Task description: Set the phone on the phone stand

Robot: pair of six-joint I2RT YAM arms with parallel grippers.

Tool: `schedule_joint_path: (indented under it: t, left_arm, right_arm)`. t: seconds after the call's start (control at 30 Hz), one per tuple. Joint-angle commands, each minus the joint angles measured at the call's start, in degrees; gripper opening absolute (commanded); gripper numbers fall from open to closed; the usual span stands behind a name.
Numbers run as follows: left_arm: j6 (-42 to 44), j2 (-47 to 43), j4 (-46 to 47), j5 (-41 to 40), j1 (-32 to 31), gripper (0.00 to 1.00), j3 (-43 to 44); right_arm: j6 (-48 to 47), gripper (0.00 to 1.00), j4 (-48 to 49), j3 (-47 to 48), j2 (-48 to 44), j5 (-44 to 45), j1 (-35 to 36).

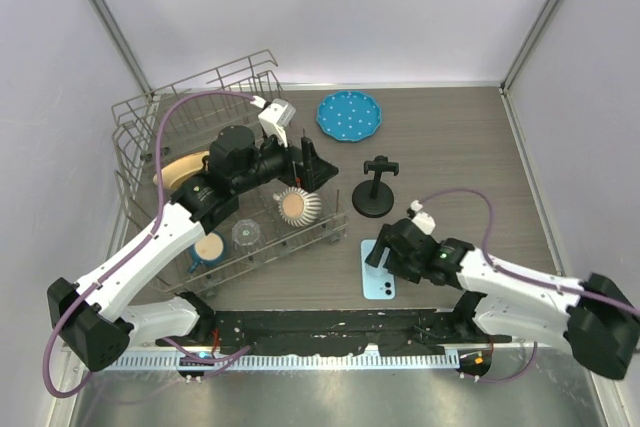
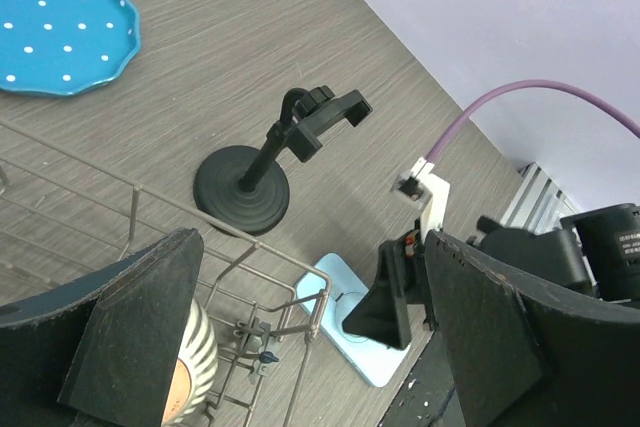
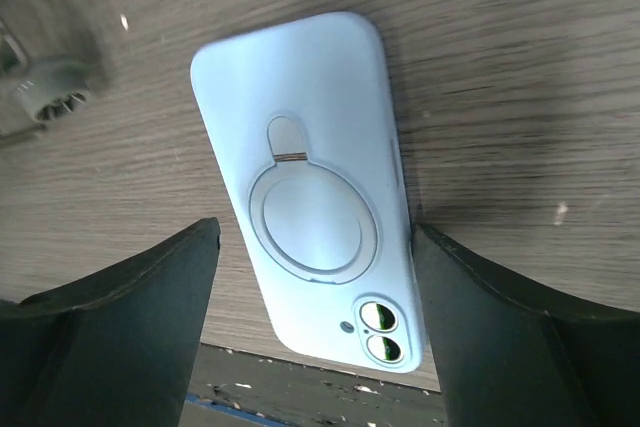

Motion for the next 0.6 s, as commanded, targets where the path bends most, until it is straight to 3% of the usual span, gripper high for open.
schedule_joint_path:
  t: [0.0,0.17,0.37,0.57]
  left_arm:
    - [1.2,-0.4,1.5,-0.4,-0.2,0.98,0.5]
    - [1.2,-0.5,1.3,-0.4,-0.2,0.98,0.6]
    - [1.2,-1.1,1.1,-0.2,-0.2,0.98,0.7]
    - [1.3,-1.2,1.1,-0.3,-0.2,0.98,0.8]
  right_arm:
    - [-1.9,0.84,-2.1,8.2,10.6,6.5,5.2]
    - [-2.9,0.85,-8.2,15.2,21.4,8.8,8.1]
    - [-0.7,0.86,-13.8,20.4,26.9,12.5,10.9]
    - [-1.8,0.87,-12.1,21.1,32.0,10.0,13.0]
